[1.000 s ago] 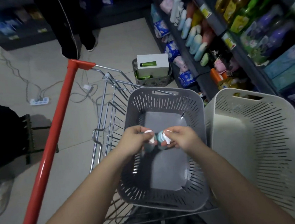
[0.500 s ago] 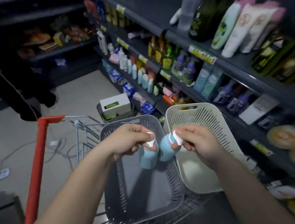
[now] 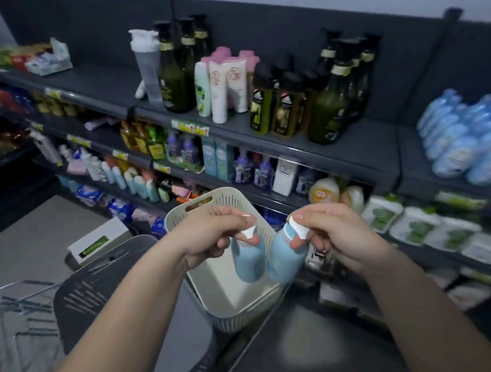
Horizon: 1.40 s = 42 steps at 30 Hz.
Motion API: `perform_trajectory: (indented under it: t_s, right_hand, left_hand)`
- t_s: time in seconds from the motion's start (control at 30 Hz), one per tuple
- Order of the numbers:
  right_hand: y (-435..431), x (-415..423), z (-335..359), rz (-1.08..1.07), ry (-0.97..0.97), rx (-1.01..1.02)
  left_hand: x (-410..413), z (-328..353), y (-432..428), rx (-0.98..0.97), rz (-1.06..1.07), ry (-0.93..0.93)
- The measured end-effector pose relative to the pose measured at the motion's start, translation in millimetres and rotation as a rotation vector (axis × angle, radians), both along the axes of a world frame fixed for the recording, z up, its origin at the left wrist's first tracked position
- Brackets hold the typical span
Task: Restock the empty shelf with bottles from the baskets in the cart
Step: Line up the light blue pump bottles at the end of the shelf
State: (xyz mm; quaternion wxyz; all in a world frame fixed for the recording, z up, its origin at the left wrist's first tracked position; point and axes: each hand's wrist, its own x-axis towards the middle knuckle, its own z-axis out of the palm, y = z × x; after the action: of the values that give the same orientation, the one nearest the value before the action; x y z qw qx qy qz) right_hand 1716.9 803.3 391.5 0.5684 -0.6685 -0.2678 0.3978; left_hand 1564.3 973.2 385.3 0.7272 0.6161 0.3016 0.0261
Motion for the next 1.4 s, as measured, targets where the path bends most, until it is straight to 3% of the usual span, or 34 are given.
perform_trajectory:
  t_s: [0.77,1.4]
  right_hand:
    - [-357,143,31,-0.494,-0.021,-0.023]
    - [-424,285,72,-0.801,-0.154,-0.04]
  left_hand:
    - [239,27,-322,0.073,-0.461,-0.034]
    - [455,69,-380,0.095,-0.86,-0.124]
